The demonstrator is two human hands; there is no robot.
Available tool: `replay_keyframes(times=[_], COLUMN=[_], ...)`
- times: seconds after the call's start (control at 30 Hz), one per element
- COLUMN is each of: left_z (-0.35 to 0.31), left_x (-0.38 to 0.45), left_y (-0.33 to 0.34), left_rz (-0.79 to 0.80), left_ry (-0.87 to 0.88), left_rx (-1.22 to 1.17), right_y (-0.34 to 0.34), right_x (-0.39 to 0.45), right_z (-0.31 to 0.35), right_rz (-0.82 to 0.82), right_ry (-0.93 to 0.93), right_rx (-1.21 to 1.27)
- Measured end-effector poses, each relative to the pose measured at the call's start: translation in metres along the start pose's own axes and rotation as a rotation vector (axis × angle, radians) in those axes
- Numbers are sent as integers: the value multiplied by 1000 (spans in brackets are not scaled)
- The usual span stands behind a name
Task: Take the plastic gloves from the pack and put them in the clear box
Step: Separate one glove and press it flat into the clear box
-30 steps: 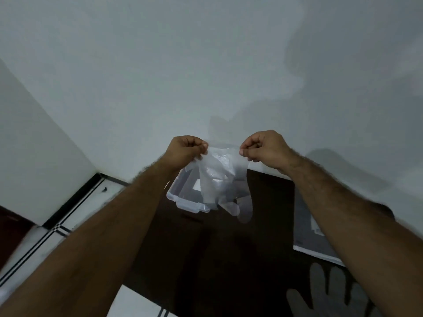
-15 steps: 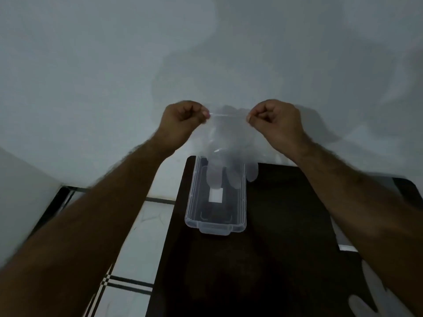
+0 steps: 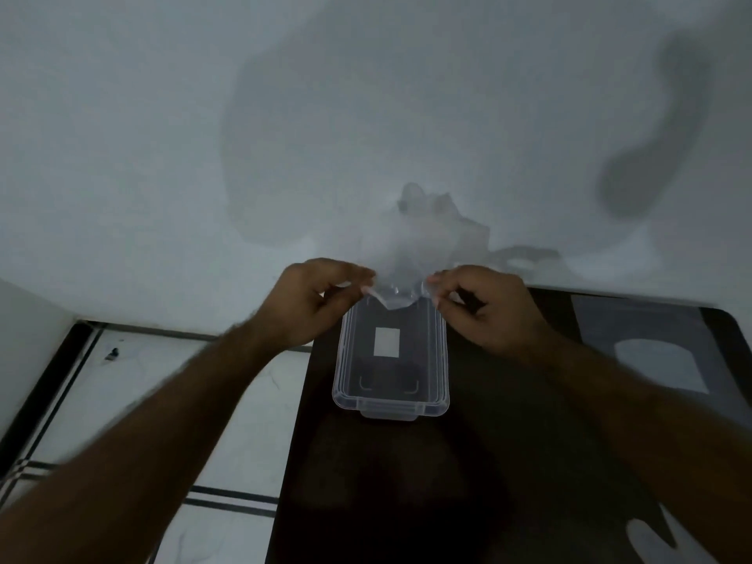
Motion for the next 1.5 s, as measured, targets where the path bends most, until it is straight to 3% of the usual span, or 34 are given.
replay_keyframes(times=[0.37,0.6,0.77,0.97,1.17,1.5], left_z=[59,69,63,54,46,52], left_x=[-29,-34,-33,-29,-34,-40], left_y=[78,105,115,122,115,118], left_rz=[341,631,756,1025,1107,1091], left_ry=[-60,113,125,128,192,205], left_rx=[217,460,617,754,754,760], right_y=[71,95,110,108,115,134], right_x=[-18,-26,-27,-19,-8,0], right_z=[-67,-46,-44,-30,-34,-57], right_rz=[513,763,910,1112,1052,1016], right_ry=[34,83,60,66,43,87], right_rx=[-482,-652,-769,-760,-822,-858])
Point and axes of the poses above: each hand's wrist, its own x-axis towards the middle knuckle, its own y-axis out of the palm, z = x × y, the point moved 1 cm from there along x, towards the middle knuckle, and after that the axes turned 2 degrees about x, right-handed, at the moved point
